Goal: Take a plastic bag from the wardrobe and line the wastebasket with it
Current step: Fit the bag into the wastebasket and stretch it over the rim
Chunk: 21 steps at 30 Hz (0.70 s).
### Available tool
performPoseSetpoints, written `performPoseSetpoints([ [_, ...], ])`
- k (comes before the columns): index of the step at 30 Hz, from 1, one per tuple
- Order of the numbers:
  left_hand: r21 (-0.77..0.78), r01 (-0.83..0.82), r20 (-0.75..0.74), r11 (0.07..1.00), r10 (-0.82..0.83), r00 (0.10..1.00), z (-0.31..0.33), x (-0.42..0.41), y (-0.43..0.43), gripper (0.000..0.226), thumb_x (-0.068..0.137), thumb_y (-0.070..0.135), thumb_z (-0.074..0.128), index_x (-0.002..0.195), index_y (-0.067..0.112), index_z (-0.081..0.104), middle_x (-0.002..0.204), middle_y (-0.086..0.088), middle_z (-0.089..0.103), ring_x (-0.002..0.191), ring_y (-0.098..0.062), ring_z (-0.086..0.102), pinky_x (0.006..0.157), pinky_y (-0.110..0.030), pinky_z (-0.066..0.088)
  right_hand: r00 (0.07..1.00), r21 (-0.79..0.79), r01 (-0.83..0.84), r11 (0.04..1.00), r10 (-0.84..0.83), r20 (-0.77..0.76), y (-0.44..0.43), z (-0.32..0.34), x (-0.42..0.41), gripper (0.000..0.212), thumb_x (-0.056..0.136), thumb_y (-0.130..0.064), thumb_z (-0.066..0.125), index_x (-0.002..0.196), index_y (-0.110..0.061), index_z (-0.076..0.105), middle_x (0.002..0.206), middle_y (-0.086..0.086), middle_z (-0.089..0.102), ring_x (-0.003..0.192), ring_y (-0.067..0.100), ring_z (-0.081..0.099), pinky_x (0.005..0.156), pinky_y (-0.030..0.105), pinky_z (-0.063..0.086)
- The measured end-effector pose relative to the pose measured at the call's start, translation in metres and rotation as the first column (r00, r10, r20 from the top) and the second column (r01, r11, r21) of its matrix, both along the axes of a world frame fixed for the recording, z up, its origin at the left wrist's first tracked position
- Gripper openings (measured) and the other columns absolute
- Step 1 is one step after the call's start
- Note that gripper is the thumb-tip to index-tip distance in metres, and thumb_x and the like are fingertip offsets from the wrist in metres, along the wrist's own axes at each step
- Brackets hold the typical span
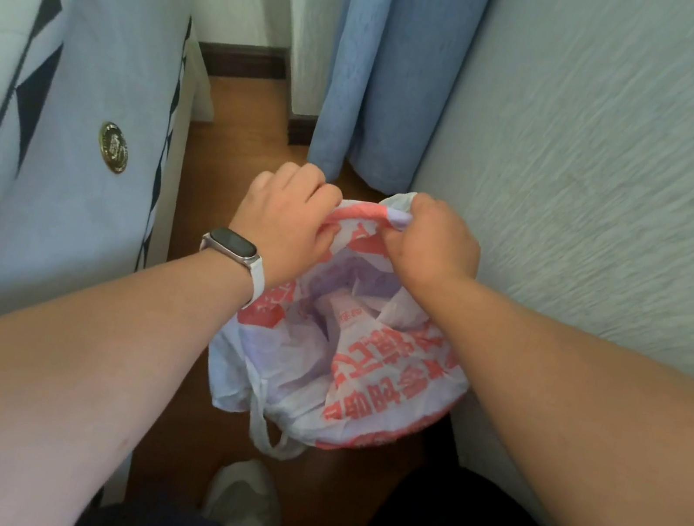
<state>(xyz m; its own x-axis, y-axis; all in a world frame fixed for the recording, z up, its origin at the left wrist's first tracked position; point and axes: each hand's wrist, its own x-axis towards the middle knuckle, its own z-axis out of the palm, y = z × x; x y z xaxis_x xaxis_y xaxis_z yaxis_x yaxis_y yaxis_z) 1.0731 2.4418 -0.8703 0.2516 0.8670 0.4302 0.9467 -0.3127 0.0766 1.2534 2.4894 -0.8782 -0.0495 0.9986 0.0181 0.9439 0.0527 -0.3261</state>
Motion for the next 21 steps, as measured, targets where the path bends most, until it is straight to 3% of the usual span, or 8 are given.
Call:
performPoseSetpoints([
  [5, -0.037, 0.083, -0.101, 0.996, -0.087, 0.991, -0.005, 0.006, -0.001, 0.023, 0.084, 0.016, 0.068, 0.105, 0.008, 0.062, 0.094, -0.013, 0.062, 0.079, -0.032, 0.055, 0.064, -0.037, 0.044, 0.999, -0.003, 0.049, 0.999, -0.049, -0.001, 0.0, 0.0, 0.004, 0.035, 0.089, -0.046, 0.058, 0.112, -0.021, 0.062, 0.109, 0.004, 0.065, 0.099, 0.03, 0.062, 0.078, 0.041, 0.053],
  [11, -0.26, 0.0, 0.087, 0.966, 0.023, 0.996, -0.013, 0.005, -0.004, 0.032, 0.091, 0.028, 0.058, 0.118, 0.013, 0.054, 0.107, -0.009, 0.06, 0.093, -0.03, 0.055, 0.076, -0.043, 0.049, 1.0, 0.026, 0.01, 1.0, -0.01, 0.006, -0.004, -0.001, 0.002, 0.035, 0.089, -0.047, 0.058, 0.109, -0.018, 0.061, 0.107, 0.004, 0.063, 0.098, 0.029, 0.06, 0.07, 0.036, 0.044],
  [14, -0.336, -0.027, 0.184, 0.941, 0.094, 0.978, -0.015, 0.007, -0.004, 0.02, 0.095, 0.024, 0.054, 0.112, 0.014, 0.053, 0.104, -0.008, 0.059, 0.09, -0.028, 0.054, 0.072, -0.043, 0.048, 1.0, 0.042, -0.025, 0.999, 0.024, 0.017, -0.006, -0.001, -0.002, 0.036, 0.089, -0.049, 0.058, 0.107, -0.018, 0.061, 0.107, 0.004, 0.063, 0.099, 0.03, 0.059, 0.069, 0.035, 0.042],
  [18, -0.344, -0.103, 0.234, 0.933, 0.191, 0.953, -0.016, 0.009, 0.001, 0.007, 0.097, 0.022, 0.052, 0.099, 0.015, 0.055, 0.094, -0.003, 0.052, 0.079, -0.02, 0.048, 0.063, -0.033, 0.04, 0.999, 0.059, -0.031, 0.998, 0.029, 0.042, -0.006, -0.001, -0.004, 0.037, 0.09, -0.049, 0.058, 0.109, -0.018, 0.061, 0.107, 0.005, 0.063, 0.099, 0.029, 0.059, 0.068, 0.034, 0.04],
  [21, -0.409, -0.113, 0.277, 0.906, 0.241, 0.93, -0.017, 0.007, 0.004, 0.013, 0.097, 0.029, 0.053, 0.089, 0.02, 0.047, 0.086, 0.0, 0.052, 0.07, -0.022, 0.052, 0.058, -0.034, 0.043, 0.999, 0.063, -0.029, 0.998, 0.026, 0.04, -0.006, -0.003, -0.004, 0.037, 0.089, -0.049, 0.059, 0.11, -0.019, 0.061, 0.108, 0.004, 0.062, 0.1, 0.028, 0.058, 0.069, 0.035, 0.042],
])
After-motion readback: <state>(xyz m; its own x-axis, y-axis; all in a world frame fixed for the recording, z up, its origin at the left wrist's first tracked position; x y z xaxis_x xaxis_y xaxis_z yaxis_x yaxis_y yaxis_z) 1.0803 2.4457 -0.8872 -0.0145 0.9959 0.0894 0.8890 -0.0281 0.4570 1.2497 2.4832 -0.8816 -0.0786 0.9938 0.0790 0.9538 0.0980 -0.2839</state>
